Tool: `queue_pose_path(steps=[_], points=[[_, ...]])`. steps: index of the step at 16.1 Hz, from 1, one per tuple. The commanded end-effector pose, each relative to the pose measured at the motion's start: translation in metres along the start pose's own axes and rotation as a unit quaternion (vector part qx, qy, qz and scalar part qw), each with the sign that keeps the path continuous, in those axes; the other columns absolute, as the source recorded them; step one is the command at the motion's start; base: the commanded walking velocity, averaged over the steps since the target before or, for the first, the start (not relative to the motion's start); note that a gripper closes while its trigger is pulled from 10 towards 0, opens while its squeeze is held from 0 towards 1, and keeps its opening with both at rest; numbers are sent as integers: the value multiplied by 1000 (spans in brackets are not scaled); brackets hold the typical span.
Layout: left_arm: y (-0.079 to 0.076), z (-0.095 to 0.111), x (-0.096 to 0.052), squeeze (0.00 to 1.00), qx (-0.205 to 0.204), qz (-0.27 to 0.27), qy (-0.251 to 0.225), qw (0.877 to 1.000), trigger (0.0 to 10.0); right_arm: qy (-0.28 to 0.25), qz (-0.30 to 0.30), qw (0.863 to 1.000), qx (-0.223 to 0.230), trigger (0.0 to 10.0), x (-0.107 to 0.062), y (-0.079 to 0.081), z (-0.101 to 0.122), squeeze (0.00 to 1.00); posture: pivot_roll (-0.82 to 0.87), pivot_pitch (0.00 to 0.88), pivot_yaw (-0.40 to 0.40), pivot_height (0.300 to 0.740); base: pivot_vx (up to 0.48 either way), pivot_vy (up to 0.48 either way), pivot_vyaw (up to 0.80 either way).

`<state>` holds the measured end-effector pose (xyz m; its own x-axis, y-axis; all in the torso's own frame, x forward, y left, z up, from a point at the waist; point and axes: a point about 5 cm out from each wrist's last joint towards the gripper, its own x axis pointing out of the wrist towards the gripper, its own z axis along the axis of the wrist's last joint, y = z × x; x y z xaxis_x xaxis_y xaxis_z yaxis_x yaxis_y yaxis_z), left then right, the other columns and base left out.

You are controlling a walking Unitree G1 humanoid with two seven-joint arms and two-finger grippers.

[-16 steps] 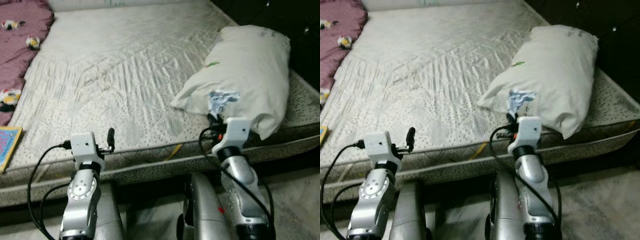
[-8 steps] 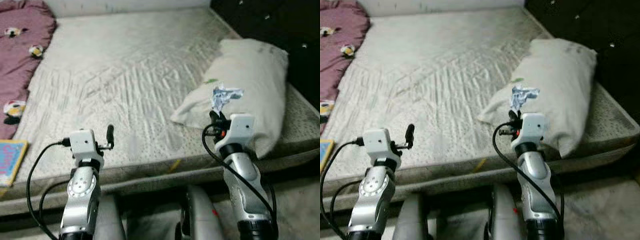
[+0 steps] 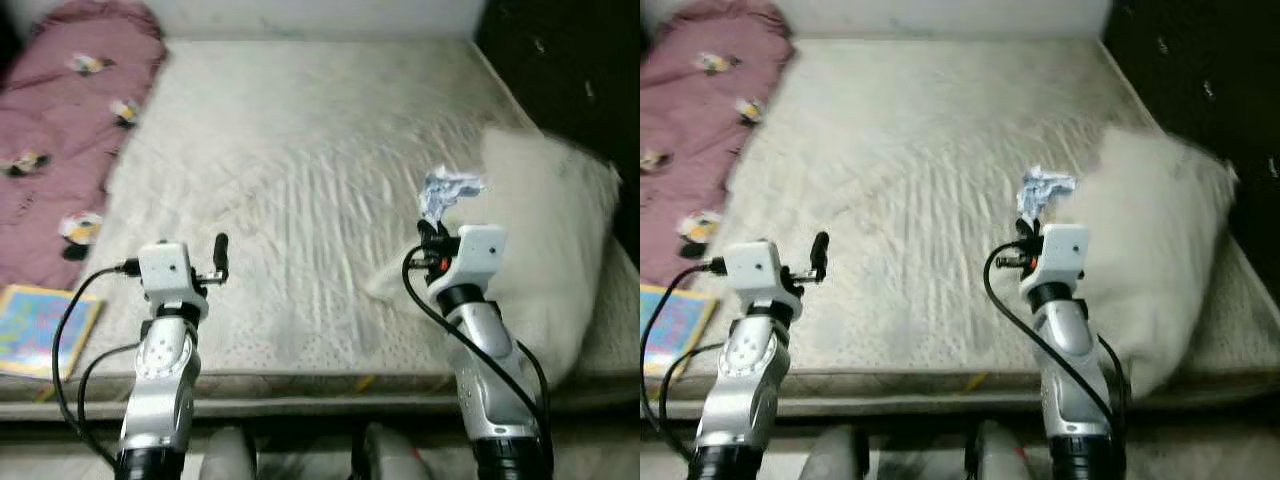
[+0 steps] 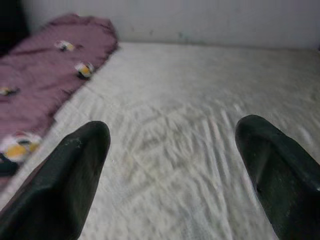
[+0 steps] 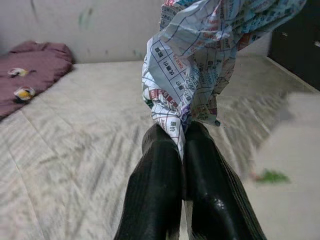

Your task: Clean up the room

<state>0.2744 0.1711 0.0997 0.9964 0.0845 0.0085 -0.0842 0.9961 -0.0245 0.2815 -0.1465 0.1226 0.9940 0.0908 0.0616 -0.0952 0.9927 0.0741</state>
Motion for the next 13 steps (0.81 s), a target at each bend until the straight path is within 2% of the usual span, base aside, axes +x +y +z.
queue_pose_path(steps=[1, 7, 13], points=[[2, 0, 0, 0, 3, 0, 1, 1000, 10000, 7, -1, 1000, 1, 10000, 1, 2, -2, 0, -29, 0, -15, 740, 0, 0, 0], [-3, -2, -6, 0, -2, -6, 16, 1000, 10000, 23, -21, 999, 9, 10000, -11, 3, -12, 0, -26, 11, 5, 740, 0, 0, 0], [-5, 0, -2, 0, -5, -5, 24, 1000, 10000, 23, -23, 999, 6, 10000, -6, 5, -11, 0, -17, 11, -5, 740, 0, 0, 0]])
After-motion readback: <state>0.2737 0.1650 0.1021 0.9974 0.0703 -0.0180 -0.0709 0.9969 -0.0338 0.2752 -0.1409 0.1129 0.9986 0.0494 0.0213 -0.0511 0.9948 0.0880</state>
